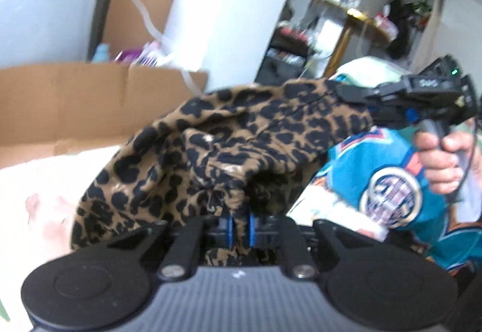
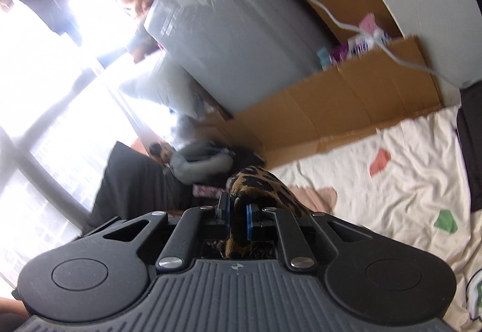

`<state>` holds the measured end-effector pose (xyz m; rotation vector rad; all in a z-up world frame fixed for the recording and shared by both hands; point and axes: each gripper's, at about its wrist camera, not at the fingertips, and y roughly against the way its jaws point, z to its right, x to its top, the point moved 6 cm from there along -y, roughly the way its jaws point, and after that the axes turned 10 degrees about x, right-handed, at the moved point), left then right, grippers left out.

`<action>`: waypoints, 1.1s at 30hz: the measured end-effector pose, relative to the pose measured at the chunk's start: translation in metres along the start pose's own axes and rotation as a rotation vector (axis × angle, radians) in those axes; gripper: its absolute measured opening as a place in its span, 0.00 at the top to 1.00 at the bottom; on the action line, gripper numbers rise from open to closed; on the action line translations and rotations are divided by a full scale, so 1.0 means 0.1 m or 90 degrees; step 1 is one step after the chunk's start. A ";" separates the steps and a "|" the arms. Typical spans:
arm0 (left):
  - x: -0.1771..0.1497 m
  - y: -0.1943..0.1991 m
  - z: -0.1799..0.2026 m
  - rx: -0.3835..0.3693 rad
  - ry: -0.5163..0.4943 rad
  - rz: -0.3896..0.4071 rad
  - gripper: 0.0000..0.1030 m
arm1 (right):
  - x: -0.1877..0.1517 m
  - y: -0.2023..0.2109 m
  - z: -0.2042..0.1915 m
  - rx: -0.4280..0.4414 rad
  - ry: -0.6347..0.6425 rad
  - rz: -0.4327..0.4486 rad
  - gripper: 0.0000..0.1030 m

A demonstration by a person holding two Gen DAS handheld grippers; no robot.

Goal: Fold clothes

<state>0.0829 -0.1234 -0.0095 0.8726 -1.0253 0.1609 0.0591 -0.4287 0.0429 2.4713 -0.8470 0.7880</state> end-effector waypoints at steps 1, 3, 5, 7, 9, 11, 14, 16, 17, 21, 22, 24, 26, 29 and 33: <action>0.10 0.02 0.07 -0.011 -0.003 0.008 0.90 | 0.04 0.05 -0.05 0.004 0.004 0.009 0.92; 0.22 0.12 0.19 -0.035 -0.010 0.022 0.90 | 0.12 0.15 -0.15 0.014 0.010 0.025 0.92; 0.34 0.19 0.32 -0.061 -0.017 0.037 0.90 | 0.20 0.26 -0.28 0.021 0.029 0.033 0.92; 0.45 0.15 0.50 -0.082 -0.021 0.051 0.91 | 0.28 0.38 -0.42 0.030 0.046 0.045 0.91; 0.57 0.19 0.66 -0.103 -0.018 0.064 0.91 | 0.35 0.51 -0.56 0.041 0.056 0.063 0.92; 0.67 0.26 0.75 -0.120 -0.021 0.079 0.91 | 0.42 0.61 -0.69 0.055 0.071 0.079 0.92; 0.83 0.37 0.91 -0.137 -0.036 0.096 0.91 | 0.52 0.74 -0.88 0.076 0.088 0.100 0.92; 0.89 0.42 0.98 -0.144 -0.037 0.099 0.91 | 0.57 0.80 -0.98 0.085 0.096 0.110 0.91; 0.92 0.45 1.01 -0.147 -0.038 0.100 0.91 | 0.59 0.82 -1.02 0.086 0.100 0.111 0.91; 0.97 0.51 1.13 -0.156 -0.043 0.092 0.91 | 0.58 0.82 -1.02 0.081 0.091 0.103 0.91; 0.95 0.50 1.14 -0.156 -0.045 0.084 0.91 | 0.55 0.80 -0.98 0.076 0.084 0.097 0.91; 0.89 0.44 1.14 -0.151 -0.051 0.066 0.91 | 0.47 0.71 -0.86 0.057 0.069 0.078 0.91; 0.80 0.31 1.09 -0.143 -0.044 0.038 0.91 | 0.38 0.63 -0.71 0.038 0.050 0.060 0.91; 0.59 0.07 0.92 -0.120 -0.030 -0.009 0.91 | 0.23 0.46 -0.37 -0.001 0.015 0.027 0.91; 0.26 -0.39 0.62 -0.060 -0.019 -0.094 0.91 | 0.01 0.22 0.16 -0.053 -0.022 -0.025 0.91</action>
